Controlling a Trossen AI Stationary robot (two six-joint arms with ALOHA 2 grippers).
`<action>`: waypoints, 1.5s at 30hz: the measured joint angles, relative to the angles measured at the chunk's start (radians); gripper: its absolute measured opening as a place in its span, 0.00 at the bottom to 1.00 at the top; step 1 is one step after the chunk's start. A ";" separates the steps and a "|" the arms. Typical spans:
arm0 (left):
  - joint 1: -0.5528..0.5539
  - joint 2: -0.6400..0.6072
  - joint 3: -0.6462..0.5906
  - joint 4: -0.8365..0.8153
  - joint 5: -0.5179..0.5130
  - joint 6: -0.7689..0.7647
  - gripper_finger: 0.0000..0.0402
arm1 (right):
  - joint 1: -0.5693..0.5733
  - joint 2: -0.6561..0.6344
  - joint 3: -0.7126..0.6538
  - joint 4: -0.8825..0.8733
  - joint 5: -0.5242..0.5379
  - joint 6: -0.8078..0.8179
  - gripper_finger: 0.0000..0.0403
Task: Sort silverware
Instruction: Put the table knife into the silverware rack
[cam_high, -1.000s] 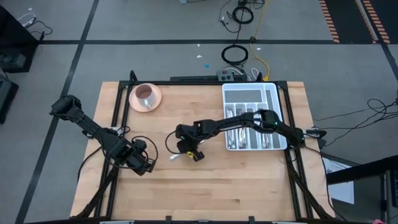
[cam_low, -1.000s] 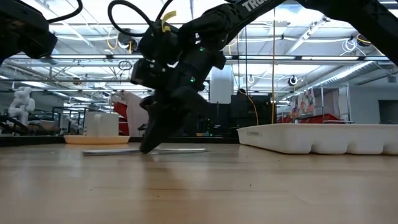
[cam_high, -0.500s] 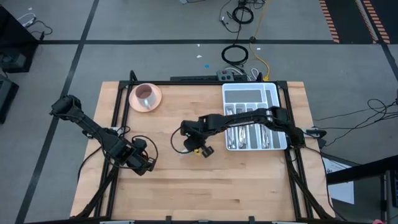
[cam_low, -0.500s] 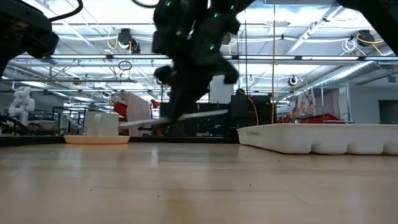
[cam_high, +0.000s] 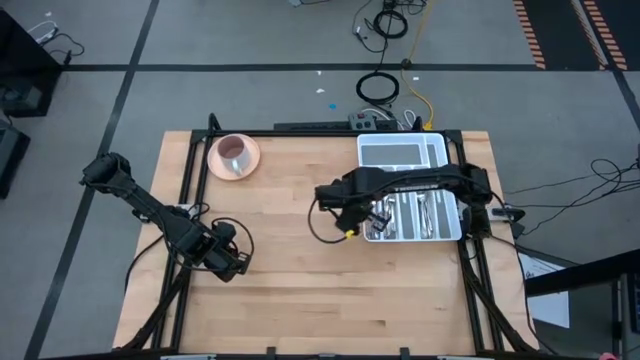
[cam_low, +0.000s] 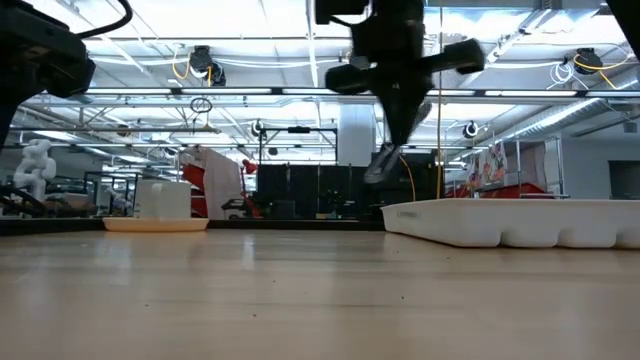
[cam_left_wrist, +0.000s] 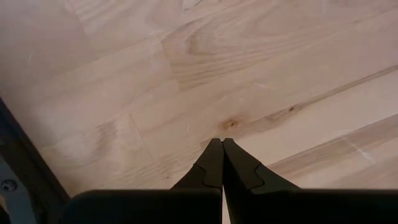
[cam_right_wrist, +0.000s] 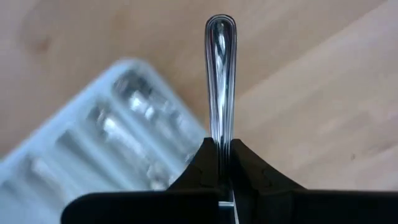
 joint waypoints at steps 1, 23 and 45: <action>0.000 0.000 0.000 0.001 0.000 0.000 0.00 | 0.000 -0.006 0.000 -0.033 0.013 -0.012 0.00; 0.000 0.000 0.000 0.025 -0.083 0.008 0.00 | -0.073 -0.086 -0.160 -0.198 0.072 -0.197 0.00; 0.003 0.000 0.000 0.023 -0.146 0.000 0.00 | -0.011 -0.176 -0.364 0.072 0.031 -0.453 0.00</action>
